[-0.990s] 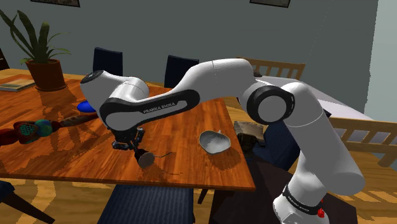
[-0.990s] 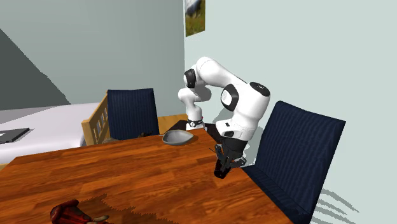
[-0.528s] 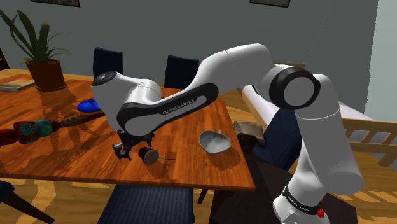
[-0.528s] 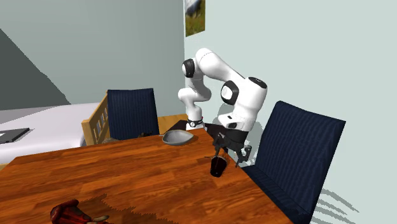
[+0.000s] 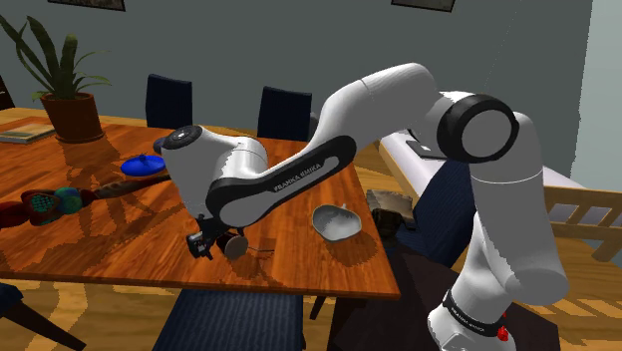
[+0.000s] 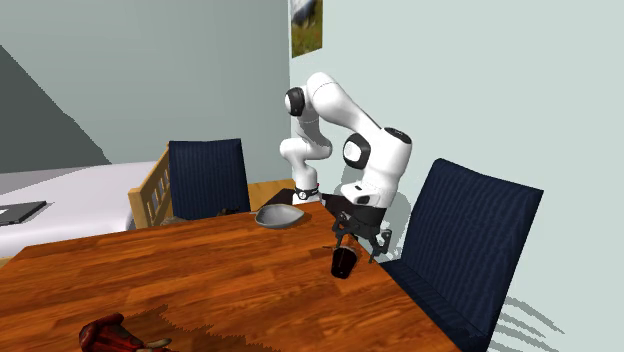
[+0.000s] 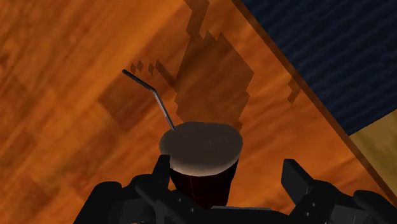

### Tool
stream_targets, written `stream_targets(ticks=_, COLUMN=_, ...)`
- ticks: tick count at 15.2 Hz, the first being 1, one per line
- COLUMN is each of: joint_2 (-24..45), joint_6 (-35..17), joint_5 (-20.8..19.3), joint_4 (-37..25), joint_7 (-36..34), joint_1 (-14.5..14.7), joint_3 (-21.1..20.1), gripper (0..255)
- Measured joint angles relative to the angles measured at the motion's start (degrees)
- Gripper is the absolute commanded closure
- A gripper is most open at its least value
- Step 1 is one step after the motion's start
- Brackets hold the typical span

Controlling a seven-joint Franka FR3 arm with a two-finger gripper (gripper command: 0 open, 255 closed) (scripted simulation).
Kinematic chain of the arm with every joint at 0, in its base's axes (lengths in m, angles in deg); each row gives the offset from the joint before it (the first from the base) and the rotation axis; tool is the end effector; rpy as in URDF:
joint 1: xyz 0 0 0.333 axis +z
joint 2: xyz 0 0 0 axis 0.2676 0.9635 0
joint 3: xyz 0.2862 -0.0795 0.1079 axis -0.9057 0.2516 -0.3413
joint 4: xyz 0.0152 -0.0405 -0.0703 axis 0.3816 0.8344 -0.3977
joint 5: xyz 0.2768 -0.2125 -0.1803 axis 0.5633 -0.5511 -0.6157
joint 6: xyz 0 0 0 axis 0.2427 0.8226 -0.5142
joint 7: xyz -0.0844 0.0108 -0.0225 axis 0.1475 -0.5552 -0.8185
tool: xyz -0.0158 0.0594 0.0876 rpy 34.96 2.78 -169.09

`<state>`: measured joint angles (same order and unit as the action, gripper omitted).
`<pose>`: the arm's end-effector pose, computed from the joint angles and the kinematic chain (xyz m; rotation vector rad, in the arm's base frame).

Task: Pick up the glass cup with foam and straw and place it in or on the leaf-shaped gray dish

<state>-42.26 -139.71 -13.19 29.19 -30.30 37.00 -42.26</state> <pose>0.5503 0.3778 0.3425 2.8980 -0.1044 0.1254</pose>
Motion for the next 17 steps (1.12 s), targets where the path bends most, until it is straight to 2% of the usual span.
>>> stream_targets(ticks=7, joint_2=0.22, joint_6=-1.33, joint_5=-0.4, joint_4=1.14, joint_7=-0.33, joint_1=-0.35, joint_3=-0.06, gripper=0)
stream_targets(ticks=8, joint_2=0.38, joint_6=-1.51, joint_5=-0.38, joint_4=1.39, joint_7=-0.34, joint_1=-0.39, joint_3=-0.05, gripper=255)
stream_targets(ticks=17, joint_2=0.43, joint_6=-1.73, joint_5=-0.35, joint_4=1.51, joint_7=-0.33, joint_1=-0.42, joint_3=-0.08, gripper=255)
